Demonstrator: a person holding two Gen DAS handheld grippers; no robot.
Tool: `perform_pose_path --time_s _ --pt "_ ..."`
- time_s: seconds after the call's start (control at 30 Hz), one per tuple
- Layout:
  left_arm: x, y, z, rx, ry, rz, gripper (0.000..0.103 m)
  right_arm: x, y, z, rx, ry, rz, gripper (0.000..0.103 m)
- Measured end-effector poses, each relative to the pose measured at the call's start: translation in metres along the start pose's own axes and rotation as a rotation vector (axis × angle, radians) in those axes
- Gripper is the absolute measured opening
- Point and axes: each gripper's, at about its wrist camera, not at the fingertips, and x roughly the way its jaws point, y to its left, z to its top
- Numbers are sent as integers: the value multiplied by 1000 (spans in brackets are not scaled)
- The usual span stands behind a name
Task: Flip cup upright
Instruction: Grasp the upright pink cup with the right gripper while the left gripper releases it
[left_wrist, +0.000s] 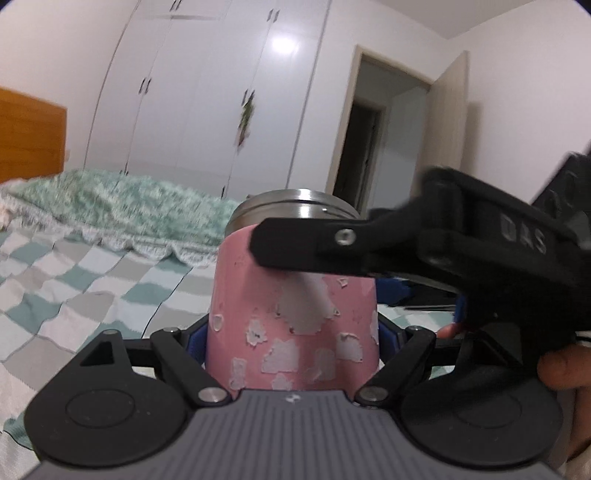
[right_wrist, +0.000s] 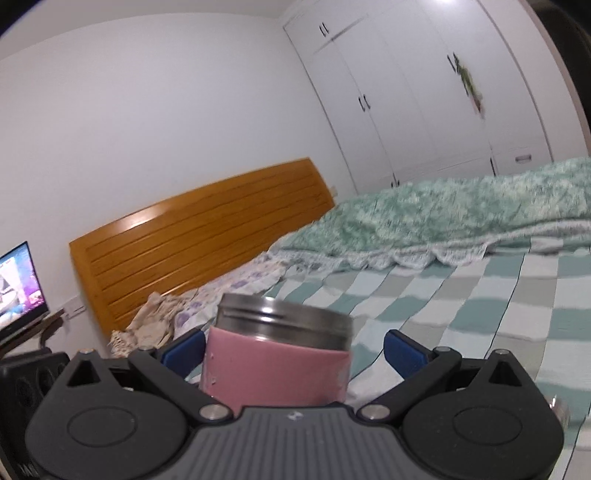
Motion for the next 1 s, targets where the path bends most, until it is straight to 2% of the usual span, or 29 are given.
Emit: perform_pose_path --time_s 0.07,0.13,0.4,0.6,0.67,0.73,0.8,0.9,1.0 --pt "-11 -6 -2 1 -11 -27 84 -10 8 -1 21 23 16 91" --pt "-19 -8 -5 -9 -13 -52 84 -21 17 -2 30 53 11 85" --pt "-56 -19 -22 22 -30 -115 84 -56 54 -15 1 111 -49 85" --pt "-67 -10 -26 -38 36 -171 85 -65 80 -32 -60 100 -100 84" --pt "-67 -7 -26 -42 66 -176 85 -66 87 -40 -87 98 -119 84" --pt "-72 -5 -28 -29 75 -170 87 -65 98 -52 -155 99 -179 84" --pt "-74 -6 -32 18 101 -155 87 -65 104 -66 -202 94 -216 84" --pt "-79 -6 -46 74 117 -130 87 -68 106 -87 -220 74 -213 84" --pt "-80 -5 -62 85 149 -142 87 -68 106 -105 -224 63 -233 84"
